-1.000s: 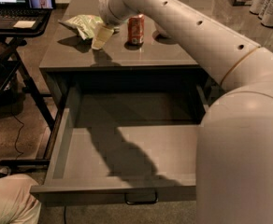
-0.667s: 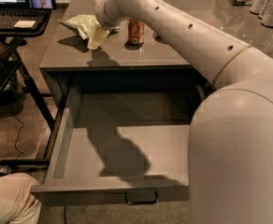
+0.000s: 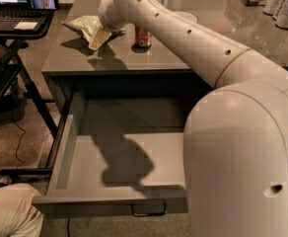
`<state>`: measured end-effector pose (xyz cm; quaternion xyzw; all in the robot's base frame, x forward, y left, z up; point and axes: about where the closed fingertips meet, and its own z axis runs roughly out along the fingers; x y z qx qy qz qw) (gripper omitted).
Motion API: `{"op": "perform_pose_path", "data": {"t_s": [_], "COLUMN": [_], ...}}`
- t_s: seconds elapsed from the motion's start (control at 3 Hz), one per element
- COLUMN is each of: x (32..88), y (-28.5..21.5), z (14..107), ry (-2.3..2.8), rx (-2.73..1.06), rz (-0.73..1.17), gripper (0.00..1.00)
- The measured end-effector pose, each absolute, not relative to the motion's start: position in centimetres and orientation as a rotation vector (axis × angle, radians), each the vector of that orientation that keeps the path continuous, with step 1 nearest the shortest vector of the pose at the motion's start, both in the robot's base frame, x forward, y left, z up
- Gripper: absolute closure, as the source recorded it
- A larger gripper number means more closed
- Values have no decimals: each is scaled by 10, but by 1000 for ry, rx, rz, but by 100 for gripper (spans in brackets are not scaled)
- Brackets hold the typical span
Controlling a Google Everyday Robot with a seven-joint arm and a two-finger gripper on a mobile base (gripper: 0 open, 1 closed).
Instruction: Place green jalapeno chip bag into top drawer
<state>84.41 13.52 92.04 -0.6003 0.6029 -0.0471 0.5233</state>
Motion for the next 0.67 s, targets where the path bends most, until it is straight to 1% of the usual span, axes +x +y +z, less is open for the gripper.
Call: {"op": "perform_pose_path", "data": {"t_s": [0.67], "x": [858], "y": [147], "z": [909], "ry": [1485], "rx": [-1365], "rz": [-62], "gripper": [0]}}
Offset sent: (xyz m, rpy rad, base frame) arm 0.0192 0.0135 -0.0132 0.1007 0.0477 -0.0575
